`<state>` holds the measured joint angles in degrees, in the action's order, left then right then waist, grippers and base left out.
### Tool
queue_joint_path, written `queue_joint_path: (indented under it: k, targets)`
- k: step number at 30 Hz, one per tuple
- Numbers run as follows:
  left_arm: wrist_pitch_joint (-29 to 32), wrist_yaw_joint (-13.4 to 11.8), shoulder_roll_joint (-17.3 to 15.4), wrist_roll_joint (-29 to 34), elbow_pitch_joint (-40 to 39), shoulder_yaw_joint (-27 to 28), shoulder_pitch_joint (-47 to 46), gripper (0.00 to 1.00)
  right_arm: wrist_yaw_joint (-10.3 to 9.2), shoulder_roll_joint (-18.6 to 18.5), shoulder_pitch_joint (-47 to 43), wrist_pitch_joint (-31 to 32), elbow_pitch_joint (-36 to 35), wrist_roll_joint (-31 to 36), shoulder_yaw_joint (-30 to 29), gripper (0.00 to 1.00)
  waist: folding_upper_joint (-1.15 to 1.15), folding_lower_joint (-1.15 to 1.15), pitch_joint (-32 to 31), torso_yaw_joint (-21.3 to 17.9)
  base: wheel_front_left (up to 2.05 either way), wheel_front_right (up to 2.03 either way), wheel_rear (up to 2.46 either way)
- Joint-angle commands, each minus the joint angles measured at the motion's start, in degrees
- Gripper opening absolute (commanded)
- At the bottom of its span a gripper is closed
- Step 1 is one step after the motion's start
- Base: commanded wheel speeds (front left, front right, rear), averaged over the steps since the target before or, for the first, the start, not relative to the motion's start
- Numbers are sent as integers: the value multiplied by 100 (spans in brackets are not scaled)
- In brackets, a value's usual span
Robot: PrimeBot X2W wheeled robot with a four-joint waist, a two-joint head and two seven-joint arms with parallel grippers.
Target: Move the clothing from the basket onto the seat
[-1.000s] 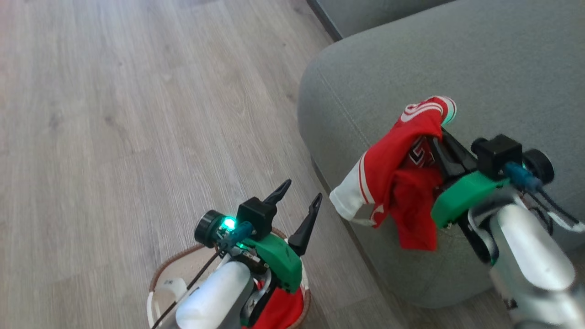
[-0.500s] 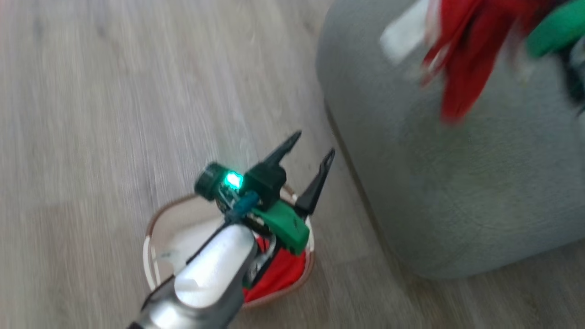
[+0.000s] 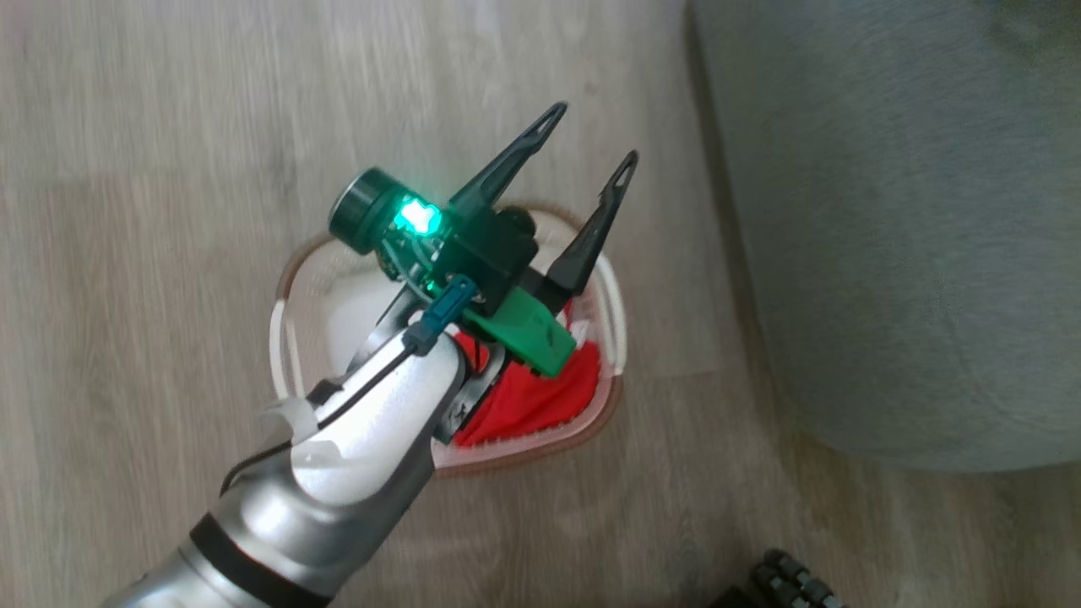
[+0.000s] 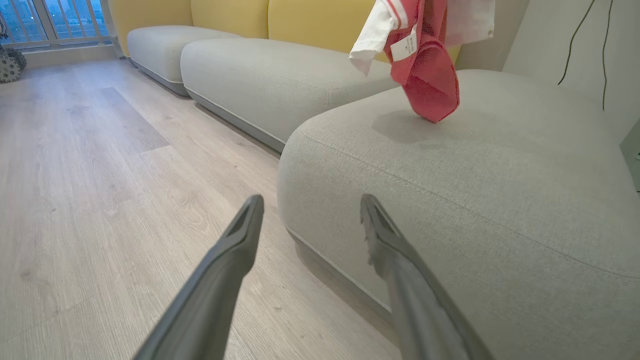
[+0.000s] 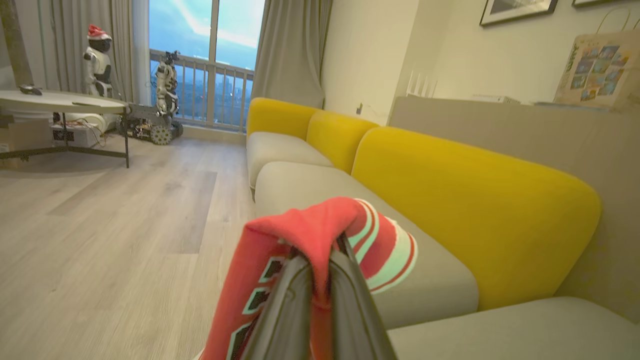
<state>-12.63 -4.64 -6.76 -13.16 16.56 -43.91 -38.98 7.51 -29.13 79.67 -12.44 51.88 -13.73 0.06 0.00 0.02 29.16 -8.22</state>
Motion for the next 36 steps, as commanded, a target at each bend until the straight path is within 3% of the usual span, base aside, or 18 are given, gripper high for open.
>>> queue_joint_path:
  k: [1, 10, 19, 20, 21, 22, 23, 36]
  targets:
    - [40, -57, -72, 72, -263, 108, -179, 100, -2, -51, 93, -82, -11, 89, -127, 0, 0, -2, 440, 301, 0, 0, 0]
    - [264, -133, -209, 183, -510, 25, -247, 100, -2, 378, -384, -249, 916, 440, -1044, 0, 0, -2, 955, 371, 0, 0, 0]
    - [299, -142, -314, 153, -487, -28, -186, 100, -2, 738, -966, -254, 1017, 735, -1684, 0, 0, -2, 986, 296, 0, 0, 0]
    - [298, -146, -323, 145, -478, -26, -180, 100, -2, 771, -1004, -254, 994, 764, -1720, 6, 0, -2, 972, 283, 0, 0, 0]
    - [297, -152, -334, 136, -468, -24, -172, 100, -2, 803, -1043, -254, 968, 791, -1746, 30, 0, -2, 953, 266, 0, 0, 0]
    - [292, -159, -342, 123, -458, -19, -161, 100, -2, 837, -1086, -255, 946, 816, -1758, 58, 0, -2, 929, 249, 0, 0, 0]
    - [285, -166, -350, 108, -446, -14, -145, 100, -2, 868, -1133, -255, 910, 851, -1738, 100, 0, -2, 898, 230, 0, 0, 0]
    - [-38, -299, -336, -273, -202, 216, 244, 100, -2, 930, -2266, -255, 127, 607, -1020, 100, 0, -2, -61, 135, 0, 0, 0]
